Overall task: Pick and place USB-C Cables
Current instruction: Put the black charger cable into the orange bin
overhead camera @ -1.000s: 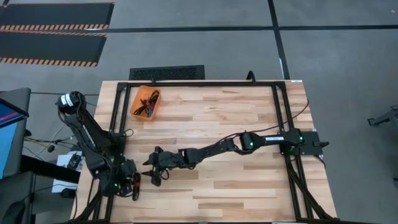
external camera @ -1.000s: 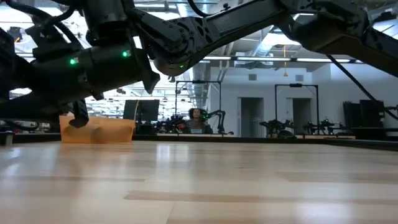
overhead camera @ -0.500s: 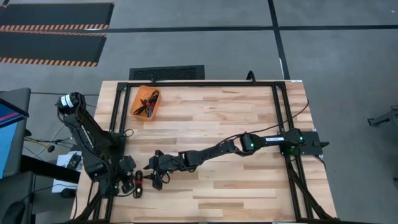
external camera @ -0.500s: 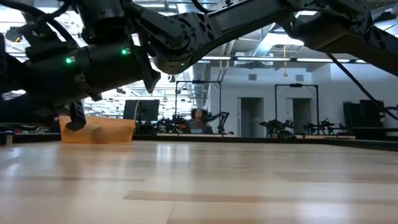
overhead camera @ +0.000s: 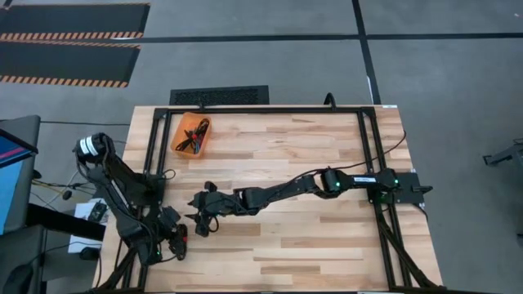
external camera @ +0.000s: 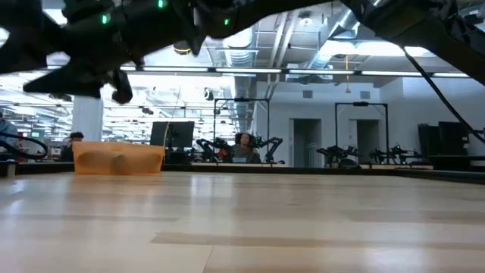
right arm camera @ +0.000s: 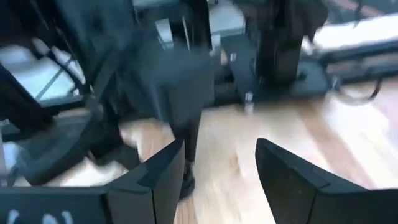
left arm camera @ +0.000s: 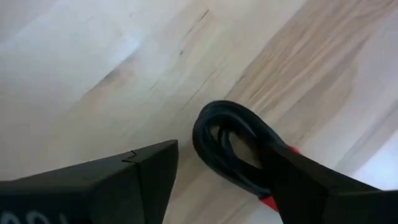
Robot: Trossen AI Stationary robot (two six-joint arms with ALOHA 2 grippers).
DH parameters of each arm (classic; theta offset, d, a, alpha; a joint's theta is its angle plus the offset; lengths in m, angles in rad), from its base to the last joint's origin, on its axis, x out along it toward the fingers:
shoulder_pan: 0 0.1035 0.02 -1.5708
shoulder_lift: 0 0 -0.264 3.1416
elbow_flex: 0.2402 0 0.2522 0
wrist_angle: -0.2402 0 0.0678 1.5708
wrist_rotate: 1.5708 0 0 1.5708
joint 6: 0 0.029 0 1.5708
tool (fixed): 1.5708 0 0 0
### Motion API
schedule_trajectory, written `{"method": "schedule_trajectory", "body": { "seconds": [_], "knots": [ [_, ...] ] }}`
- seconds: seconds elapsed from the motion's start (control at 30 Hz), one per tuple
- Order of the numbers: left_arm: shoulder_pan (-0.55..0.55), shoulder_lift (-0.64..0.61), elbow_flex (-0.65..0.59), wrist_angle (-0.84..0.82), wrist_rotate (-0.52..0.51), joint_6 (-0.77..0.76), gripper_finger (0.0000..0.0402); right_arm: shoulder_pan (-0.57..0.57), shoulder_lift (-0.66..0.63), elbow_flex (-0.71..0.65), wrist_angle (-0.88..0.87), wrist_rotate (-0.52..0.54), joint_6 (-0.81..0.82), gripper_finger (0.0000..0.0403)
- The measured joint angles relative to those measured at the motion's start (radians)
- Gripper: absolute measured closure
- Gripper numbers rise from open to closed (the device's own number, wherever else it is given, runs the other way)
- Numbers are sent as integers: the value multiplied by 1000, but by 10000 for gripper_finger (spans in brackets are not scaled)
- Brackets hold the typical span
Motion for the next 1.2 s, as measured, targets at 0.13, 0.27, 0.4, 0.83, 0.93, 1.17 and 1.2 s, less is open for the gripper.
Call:
{"method": "schedule_trajectory", "body": {
  "seconds": [0.13,0.27,0.4,0.83,0.93,1.17,1.2],
  "knots": [
    [-1,47,10,16,-16,4,193,9,-16,1,-10,22,-18,182],
    [0,43,30,-5,-9,17,247,12,-16,0,-27,36,-20,182],
    [0,27,30,-21,20,81,323,10,-16,0,-46,42,-20,182],
    [0,-68,52,-199,23,77,377,3,-16,0,-98,93,-12,182],
    [0,-121,95,-339,-27,43,388,0,-16,0,-117,93,4,182],
    [38,-229,169,-682,-215,-63,390,-4,-16,0,-180,91,66,182],
    [50,-242,171,-705,-240,-61,389,-3,-16,0,-181,91,67,182]
  ]
}}
